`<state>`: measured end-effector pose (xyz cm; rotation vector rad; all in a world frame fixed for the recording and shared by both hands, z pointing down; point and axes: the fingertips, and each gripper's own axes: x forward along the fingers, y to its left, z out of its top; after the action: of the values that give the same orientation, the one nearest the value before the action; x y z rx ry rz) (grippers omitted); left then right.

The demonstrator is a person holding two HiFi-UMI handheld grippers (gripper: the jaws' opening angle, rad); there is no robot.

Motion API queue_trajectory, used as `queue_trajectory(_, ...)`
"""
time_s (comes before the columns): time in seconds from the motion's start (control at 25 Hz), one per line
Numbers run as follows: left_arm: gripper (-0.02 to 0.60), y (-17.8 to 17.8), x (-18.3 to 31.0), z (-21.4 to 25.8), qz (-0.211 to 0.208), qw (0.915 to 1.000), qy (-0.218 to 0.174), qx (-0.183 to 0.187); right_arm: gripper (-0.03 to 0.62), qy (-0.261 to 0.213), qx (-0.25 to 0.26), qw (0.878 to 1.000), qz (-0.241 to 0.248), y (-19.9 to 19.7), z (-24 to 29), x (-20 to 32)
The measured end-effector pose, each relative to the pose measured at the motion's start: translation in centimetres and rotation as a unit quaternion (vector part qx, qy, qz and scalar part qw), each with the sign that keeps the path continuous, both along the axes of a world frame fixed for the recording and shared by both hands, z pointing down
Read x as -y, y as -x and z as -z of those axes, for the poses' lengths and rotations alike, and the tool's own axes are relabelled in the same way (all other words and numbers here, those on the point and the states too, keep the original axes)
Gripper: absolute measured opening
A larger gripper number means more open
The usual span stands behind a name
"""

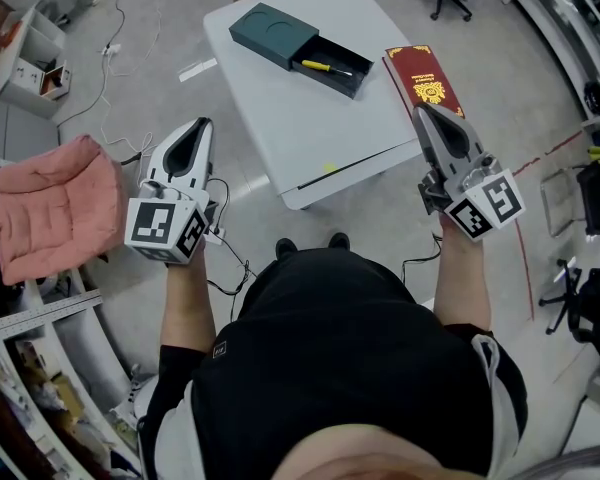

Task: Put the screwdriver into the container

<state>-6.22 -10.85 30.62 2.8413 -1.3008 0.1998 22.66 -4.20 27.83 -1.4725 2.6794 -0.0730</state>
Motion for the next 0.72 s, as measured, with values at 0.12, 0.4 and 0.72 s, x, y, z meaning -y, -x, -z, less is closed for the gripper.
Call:
queue_trajectory(0.12, 0.032, -0.16, -0.14, -0.01, -0.003, 1.0000, 0.004, 0.002, 0.029, 0.000, 0.000, 1.000, 0.000, 0.00, -0.02, -0.10)
queue_trajectory(0.4, 0.032, -0.33, -0.18, 0.08, -0.005, 1.0000, 0.004, 0.003, 0.029, 0.001, 0.002, 1.000, 0.002, 0.10, 0.13, -0.01)
queue_trajectory(0.72, 0.032, -0.03, -0.26, -0.25, -0.002, 1.0000, 0.005, -0.001, 0.029, 0.003, 0.005, 1.000, 0.004, 0.28, 0.03, 0.00)
